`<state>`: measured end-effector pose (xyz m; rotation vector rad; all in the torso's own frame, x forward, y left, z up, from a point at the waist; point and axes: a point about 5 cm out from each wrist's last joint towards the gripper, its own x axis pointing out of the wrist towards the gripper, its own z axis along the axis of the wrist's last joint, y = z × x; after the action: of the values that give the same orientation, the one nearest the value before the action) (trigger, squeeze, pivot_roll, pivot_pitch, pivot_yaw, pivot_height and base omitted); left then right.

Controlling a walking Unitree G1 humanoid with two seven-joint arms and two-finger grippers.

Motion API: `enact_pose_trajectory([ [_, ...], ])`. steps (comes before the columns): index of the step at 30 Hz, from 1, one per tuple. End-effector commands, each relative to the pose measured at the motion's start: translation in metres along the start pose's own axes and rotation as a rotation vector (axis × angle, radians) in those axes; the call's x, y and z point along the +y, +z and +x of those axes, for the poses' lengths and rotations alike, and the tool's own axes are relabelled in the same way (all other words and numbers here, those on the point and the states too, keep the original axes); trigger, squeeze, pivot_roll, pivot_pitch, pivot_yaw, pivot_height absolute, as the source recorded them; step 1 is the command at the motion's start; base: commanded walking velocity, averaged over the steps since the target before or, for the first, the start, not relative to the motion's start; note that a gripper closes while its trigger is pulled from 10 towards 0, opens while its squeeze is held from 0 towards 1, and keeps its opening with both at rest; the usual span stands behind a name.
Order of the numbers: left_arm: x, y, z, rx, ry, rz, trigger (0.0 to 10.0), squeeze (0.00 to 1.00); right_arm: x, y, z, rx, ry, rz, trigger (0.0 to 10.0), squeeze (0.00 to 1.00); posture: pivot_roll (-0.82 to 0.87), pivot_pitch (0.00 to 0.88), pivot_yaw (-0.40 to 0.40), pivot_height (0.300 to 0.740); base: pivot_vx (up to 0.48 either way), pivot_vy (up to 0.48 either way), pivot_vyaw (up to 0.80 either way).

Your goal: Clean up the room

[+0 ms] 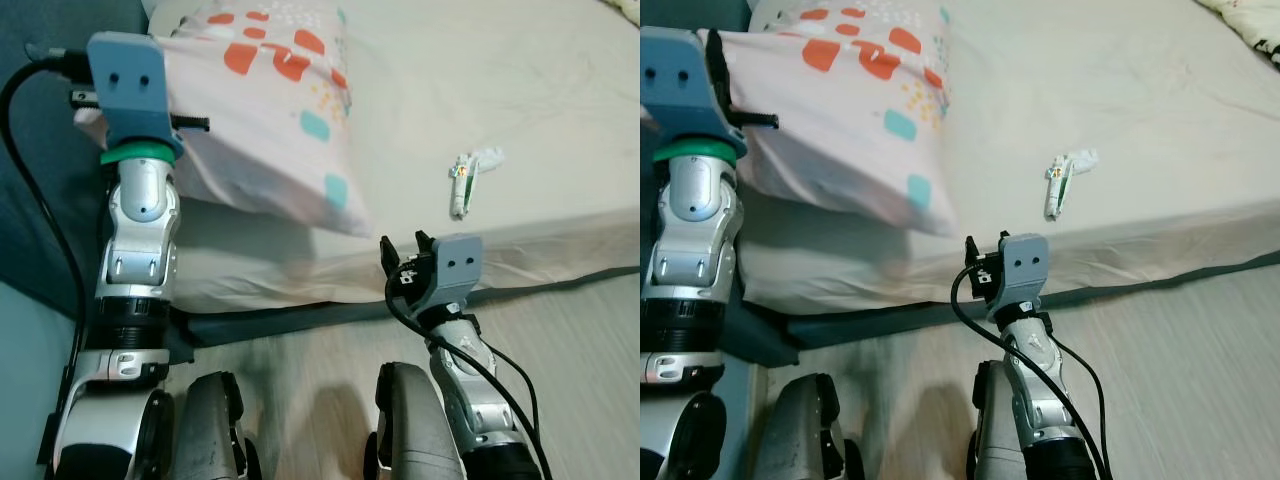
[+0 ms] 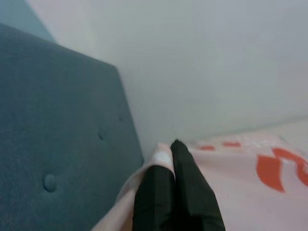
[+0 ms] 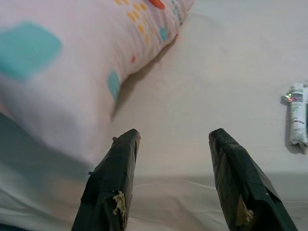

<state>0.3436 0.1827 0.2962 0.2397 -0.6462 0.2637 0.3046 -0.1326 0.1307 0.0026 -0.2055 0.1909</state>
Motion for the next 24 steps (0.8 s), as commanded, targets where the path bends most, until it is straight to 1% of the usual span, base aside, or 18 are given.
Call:
enact_pose_trajectory([
  [1, 0.002, 0.015, -0.002, -0.077, -0.028, 0.031, 0.0, 0.0, -0.001, -0.007, -0.004, 0.028, -0.003, 0.003, 10.0, 0.0, -0.03, 0.181, 0.062, 0.57, 0.0, 0.0, 0.0],
  [3, -0.003, 0.019, -0.013, -0.097, -0.124, 0.031, 0.0, 0.0, -0.002, -0.007, -0.005, 0.03, -0.003, 0.002, 10.0, 0.0, -0.02, 0.185, 0.061, 0.57, 0.0, 0.0, 0.0],
  [4, -0.003, 0.019, -0.013, -0.097, -0.124, 0.031, 0.0, 0.0, -0.002, -0.007, -0.005, 0.03, -0.003, 0.002, 10.0, 0.0, -0.02, 0.185, 0.061, 0.57, 0.0, 0.0, 0.0],
  [5, -0.007, 0.021, -0.019, -0.107, -0.171, 0.024, 0.0, 0.0, -0.002, -0.008, -0.005, 0.031, -0.003, 0.003, 10.0, 0.0, -0.02, 0.186, 0.06, 0.57, 0.0, 0.0, 0.0],
  [6, -0.007, 0.021, -0.019, -0.107, -0.171, 0.024, 0.0, 0.0, -0.002, -0.008, -0.005, 0.031, -0.003, 0.003, 10.0, 0.0, -0.02, 0.186, 0.06, 0.57, 0.0, 0.0, 0.0],
  [8, -0.02, 0.028, -0.038, -0.137, -0.301, -0.012, 0.0, 0.0, 0.0, -0.008, -0.004, 0.033, 0.0, 0.004, 10.0, 0.0, -0.02, 0.187, 0.06, 0.57, 0.0, 0.0, 0.0],
  [9, -0.02, 0.028, -0.038, -0.137, -0.301, -0.012, 0.0, 0.0, 0.0, -0.008, -0.004, 0.033, 0.0, 0.004, 10.0, 0.0, -0.02, 0.187, 0.06, 0.57, 0.0, 0.0, 0.0],
  [11, -0.029, 0.036, -0.051, -0.172, -0.392, -0.051, 0.0, 0.0, 0.0, -0.009, -0.003, 0.034, 0.002, 0.005, 10.0, 0.0, -0.02, 0.187, 0.057, 0.57, 0.0, 0.0, 0.0],
  [12, -0.029, 0.036, -0.051, -0.172, -0.392, -0.051, 0.0, 0.0, 0.0, -0.009, -0.003, 0.034, 0.002, 0.005, 10.0, 0.0, -0.02, 0.187, 0.057, 0.57, 0.0, 0.0, 0.0],
  [14, -0.04, 0.044, -0.064, -0.211, -0.547, -0.088, 0.0, 0.0, 0.0, -0.009, -0.003, 0.035, 0.005, 0.004, 10.0, 0.0, -0.02, 0.186, 0.052, 0.57, 0.0, 0.0, 0.0],
  [15, -0.04, 0.044, -0.064, -0.211, -0.547, -0.088, 0.0, 0.0, 0.0, -0.009, -0.003, 0.035, 0.005, 0.004, 10.0, 0.0, -0.02, 0.186, 0.052, 0.57, 0.0, 0.0, 0.0],
  [17, -0.048, 0.046, -0.074, -0.211, -0.693, -0.099, 0.0, 0.0, 0.0, -0.009, -0.003, 0.036, 0.007, 0.002, 10.0, 0.0, -0.01, 0.185, 0.052, 0.57, 0.0, 0.0, 0.0],
  [18, -0.05, 0.046, -0.076, -0.217, -0.73, -0.091, 0.0, 0.0, 0.0, -0.009, -0.003, 0.037, 0.007, 0.001, 10.0, 0.0, -0.01, 0.185, 0.052, 0.57, 0.0, 0.0, 0.0],
  [20, -0.05, 0.046, -0.076, -0.217, -0.73, -0.091, 0.0, 0.0, 0.0, -0.009, -0.003, 0.037, 0.007, 0.001, 10.0, 0.0, -0.01, 0.185, 0.052, 0.57, 0.0, 0.0, 0.0],
  [21, -0.052, 0.041, -0.078, -0.184, -0.76, -0.091, 0.0, 0.0, -0.001, -0.009, -0.002, 0.037, 0.006, 0.0, 10.0, 0.0, -0.02, 0.181, 0.055, 0.57, 0.0, 0.0, 0.0],
  [22, -0.055, 0.035, -0.08, -0.16, -0.793, -0.062, 0.0, 0.0, -0.001, -0.009, -0.002, 0.036, 0.004, 0.0, 10.0, 0.0, -0.02, 0.18, 0.057, 0.57, 0.0, 0.0, 0.0],
  [23, -0.055, 0.035, -0.08, -0.16, -0.793, -0.062, 0.0, 0.0, -0.001, -0.009, -0.002, 0.036, 0.004, 0.0, 10.0, 0.0, -0.02, 0.18, 0.057, 0.57, 0.0, 0.0, 0.0],
  [24, -0.063, 0.022, -0.087, -0.094, -0.862, -0.017, 0.0, 0.0, -0.001, -0.009, -0.002, 0.035, 0.002, 0.0, 10.0, 0.0, -0.02, 0.177, 0.058, 0.57, 0.0, 0.0, 0.0],
])
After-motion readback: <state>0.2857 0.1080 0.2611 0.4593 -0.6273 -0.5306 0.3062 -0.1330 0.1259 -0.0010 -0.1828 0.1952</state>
